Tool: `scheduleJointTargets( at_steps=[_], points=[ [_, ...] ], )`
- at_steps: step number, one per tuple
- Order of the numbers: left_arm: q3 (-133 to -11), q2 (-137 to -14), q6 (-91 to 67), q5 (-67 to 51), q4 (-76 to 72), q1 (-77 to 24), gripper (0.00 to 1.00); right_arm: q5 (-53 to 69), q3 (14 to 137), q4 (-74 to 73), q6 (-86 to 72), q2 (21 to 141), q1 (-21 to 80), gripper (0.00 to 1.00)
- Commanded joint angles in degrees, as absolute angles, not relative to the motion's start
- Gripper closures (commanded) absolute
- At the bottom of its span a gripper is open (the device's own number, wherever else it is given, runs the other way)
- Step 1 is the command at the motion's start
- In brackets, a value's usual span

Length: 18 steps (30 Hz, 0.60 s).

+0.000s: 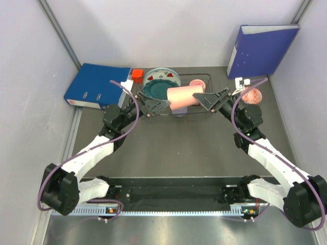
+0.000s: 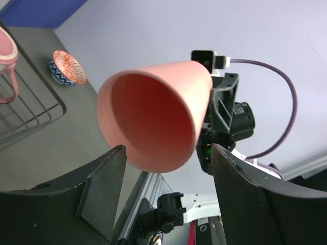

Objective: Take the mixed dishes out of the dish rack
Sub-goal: Pick up the cup from the dish rack.

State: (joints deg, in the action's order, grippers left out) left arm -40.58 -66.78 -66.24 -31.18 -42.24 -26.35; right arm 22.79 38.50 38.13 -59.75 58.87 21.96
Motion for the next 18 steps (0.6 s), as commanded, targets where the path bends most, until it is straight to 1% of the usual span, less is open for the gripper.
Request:
scheduleJointTargets(
  at_steps=[1,10,13,16,17,18],
  points=[
    [-40.08,-66.97,-68.73,-33.4,-50.97,-26.72,0.29,23.56,40.43,44.21,-60.82,60.29,22.41,1.0],
    [-39.9,-66.71,-69.0,-33.4,-51.94,-27.59,0.39,22.94,40.43,45.26,-60.29,64.07,24.78,1.0],
    [-39.55,-67.15,-68.99,-33.49,-52.38,-28.12,0.46,23.03,40.87,45.53,-60.12,65.3,26.28,1.0],
    [-39.29,-67.24,-69.17,-33.75,-53.17,-28.3,0.65,23.2,41.05,45.53,-60.03,66.09,27.25,1.0],
    [-39.29,-67.15,-69.17,-33.84,-53.17,-28.3,0.81,23.2,40.87,45.53,-59.86,66.01,27.42,1.0],
    [-39.37,-66.97,-68.91,-33.92,-53.0,-28.3,0.9,23.2,40.7,45.27,-59.68,65.74,27.42,1.0]
  ],
)
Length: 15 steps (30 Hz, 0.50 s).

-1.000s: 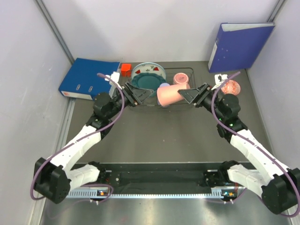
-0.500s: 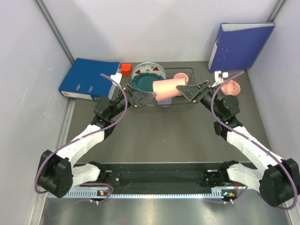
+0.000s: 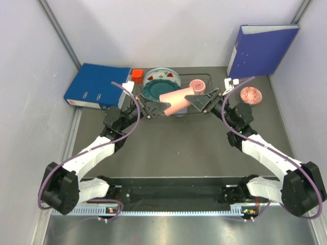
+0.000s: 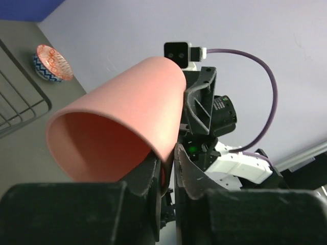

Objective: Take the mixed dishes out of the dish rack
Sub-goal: Pick up the cup from the dish rack.

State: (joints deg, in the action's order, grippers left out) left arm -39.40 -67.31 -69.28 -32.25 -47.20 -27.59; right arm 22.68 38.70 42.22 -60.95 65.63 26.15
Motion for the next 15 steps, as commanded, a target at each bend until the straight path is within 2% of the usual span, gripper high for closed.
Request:
scheduleJointTargets(
  at_steps=[1,4,5,7,8,9,11,12,15],
  points=[
    [-39.46,-66.71,-68.65,-33.84,-52.56,-28.3,1.0,23.2,40.52,44.65,-59.42,65.05,27.33,1.0],
    [-40.51,-65.22,-66.1,-33.58,-48.0,-28.3,1.0,22.24,41.3,39.32,-56.26,62.68,27.42,0.99],
    [-40.87,-64.69,-65.14,-32.97,-45.99,-28.21,1.0,21.8,41.57,37.9,-54.51,62.06,27.42,0.77],
    [-42.97,-62.68,-61.1,-32.17,-37.74,-28.21,1.0,20.4,43.23,29.86,-51.87,59.69,27.42,0.41],
    [-44.2,-62.06,-59.0,-31.04,-33.62,-28.13,1.0,17.35,44.03,26.23,-48.81,58.81,27.42,0.01],
    [-47.52,-61.35,-54.02,-30.07,-23.66,-28.21,1.0,15.66,44.9,22.1,-47.21,58.02,27.42,0.0],
    [-53.48,-59.77,-45.93,-27.26,-13.32,-28.13,1.0,9.86,47.54,11.9,-43.01,55.38,27.42,0.0],
    [-55.35,-58.81,-43.53,-22.9,-3.18,-28.21,1.0,7.84,48.33,8.99,-41.67,54.59,27.42,0.0],
    [-63.52,-58.1,-36.31,-11.4,15.12,-28.12,1.0,-1.12,51.15,0.19,-37.19,51.25,27.42,0.0]
  ],
)
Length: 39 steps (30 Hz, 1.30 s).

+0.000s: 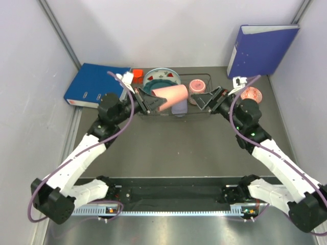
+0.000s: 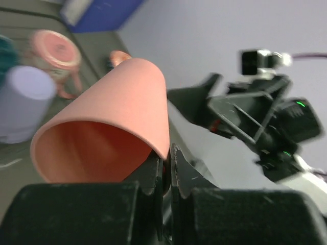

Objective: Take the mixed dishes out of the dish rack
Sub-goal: Pick up the cup from the dish rack, then place the cup at the center of the board.

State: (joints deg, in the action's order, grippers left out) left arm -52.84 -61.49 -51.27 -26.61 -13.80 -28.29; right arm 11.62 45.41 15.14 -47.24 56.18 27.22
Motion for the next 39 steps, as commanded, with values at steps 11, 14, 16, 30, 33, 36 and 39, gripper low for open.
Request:
scheduleJointTargets(
  at_steps=[11,14,16,30,33,36,39],
  points=[
    [-81.06,-63.55,-37.09,35.77,65.3,-27.95,1.0,-12.39,48.96,-6.42,-32.61,43.42,27.33,0.0],
    [-74.56,-62.75,-38.14,32.71,63.12,-25.41,1.0,-10.9,46.59,-5.36,-33.22,43.68,27.42,0.0],
    [-71.65,-63.72,-38.23,29.28,60.48,-22.61,1.0,-9.33,44.83,-4.14,-33.75,43.94,27.33,0.0],
    [-72.06,-83.47,-35.69,15.32,50.71,-5.29,1.0,-7.65,40.78,-4.39,-33.31,42.53,27.42,0.0],
    [-77.24,-88.84,-35.25,14.5,52.38,-1.59,1.0,-6.77,40.87,-4.05,-33.14,43.33,27.42,0.0],
    [-81.55,-92.8,-35.16,14.77,53.0,-0.44,1.0,-6.5,40.34,-3.34,-33.31,44.12,27.42,0.01],
    [-83.93,-95.79,-35.68,13.1,51.86,2.72,1.0,-6.15,40.17,-3.17,-33.31,44.82,27.51,0.0]
  ],
)
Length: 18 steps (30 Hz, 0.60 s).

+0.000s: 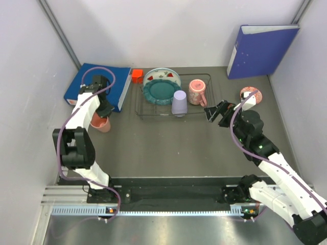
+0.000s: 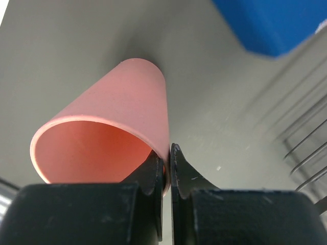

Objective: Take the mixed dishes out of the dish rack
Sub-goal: Place the cup at the center of the board.

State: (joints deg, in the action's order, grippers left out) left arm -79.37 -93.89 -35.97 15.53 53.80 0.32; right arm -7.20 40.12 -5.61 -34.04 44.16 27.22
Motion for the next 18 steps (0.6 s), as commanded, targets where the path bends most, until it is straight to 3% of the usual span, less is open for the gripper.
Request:
scheduleJointTargets(
  at_steps=[1,11,18],
  points=[
    [-84.98,-96.5,-36.12,12.57,51.59,3.68,1.0,-5.98,40.08,-3.16,-33.31,45.0,27.42,0.0],
    [-86.31,-100.98,-37.09,11.86,51.68,4.83,0.99,-5.71,39.73,-3.52,-33.4,45.88,27.51,0.0],
    [-88.33,-98.7,-36.65,11.16,52.91,5.1,0.7,-5.19,39.9,-3.34,-33.57,47.11,27.51,0.0]
  ],
)
